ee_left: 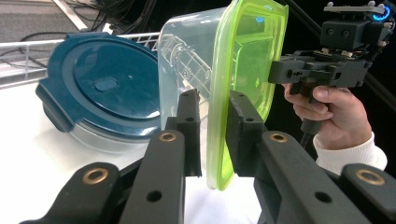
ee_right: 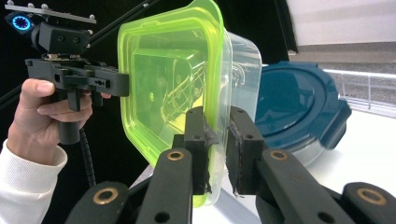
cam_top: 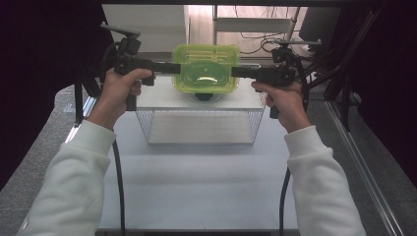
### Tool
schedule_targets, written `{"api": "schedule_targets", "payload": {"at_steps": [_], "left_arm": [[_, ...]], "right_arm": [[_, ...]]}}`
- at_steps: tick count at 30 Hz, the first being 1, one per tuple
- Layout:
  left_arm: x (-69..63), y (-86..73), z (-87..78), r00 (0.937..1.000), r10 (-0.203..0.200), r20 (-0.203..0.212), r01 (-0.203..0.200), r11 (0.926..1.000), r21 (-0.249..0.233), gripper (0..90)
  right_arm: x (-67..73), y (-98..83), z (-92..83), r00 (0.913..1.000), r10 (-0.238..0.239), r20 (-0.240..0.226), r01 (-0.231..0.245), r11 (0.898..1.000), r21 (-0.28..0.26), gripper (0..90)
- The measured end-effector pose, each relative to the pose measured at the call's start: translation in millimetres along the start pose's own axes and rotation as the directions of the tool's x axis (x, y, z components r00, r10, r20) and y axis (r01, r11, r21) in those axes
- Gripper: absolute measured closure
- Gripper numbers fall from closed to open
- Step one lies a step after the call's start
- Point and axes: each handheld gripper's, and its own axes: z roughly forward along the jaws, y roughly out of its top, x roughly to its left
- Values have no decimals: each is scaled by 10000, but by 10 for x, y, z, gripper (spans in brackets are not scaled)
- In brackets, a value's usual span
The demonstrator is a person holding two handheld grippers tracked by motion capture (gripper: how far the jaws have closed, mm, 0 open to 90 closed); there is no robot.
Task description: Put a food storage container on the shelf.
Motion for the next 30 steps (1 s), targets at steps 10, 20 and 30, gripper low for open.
{"api": "schedule_targets", "payload": {"at_steps": [10,20,30], "left_arm": [[383,50,211,9948,-998,202,995,9949,161,768],[597,90,319,9804,-1957,244,1954,9806,141,769],[846,100,427,9478,-3123,638,3146,9487,-305,726]], "right_arm": [[-291,105,226,9967,773,229,-783,9957,492,789],[-534,138,395,9796,1983,321,-1999,9780,591,771],[-728,150,556,9280,3708,353,-3718,9279,272,716]]}}
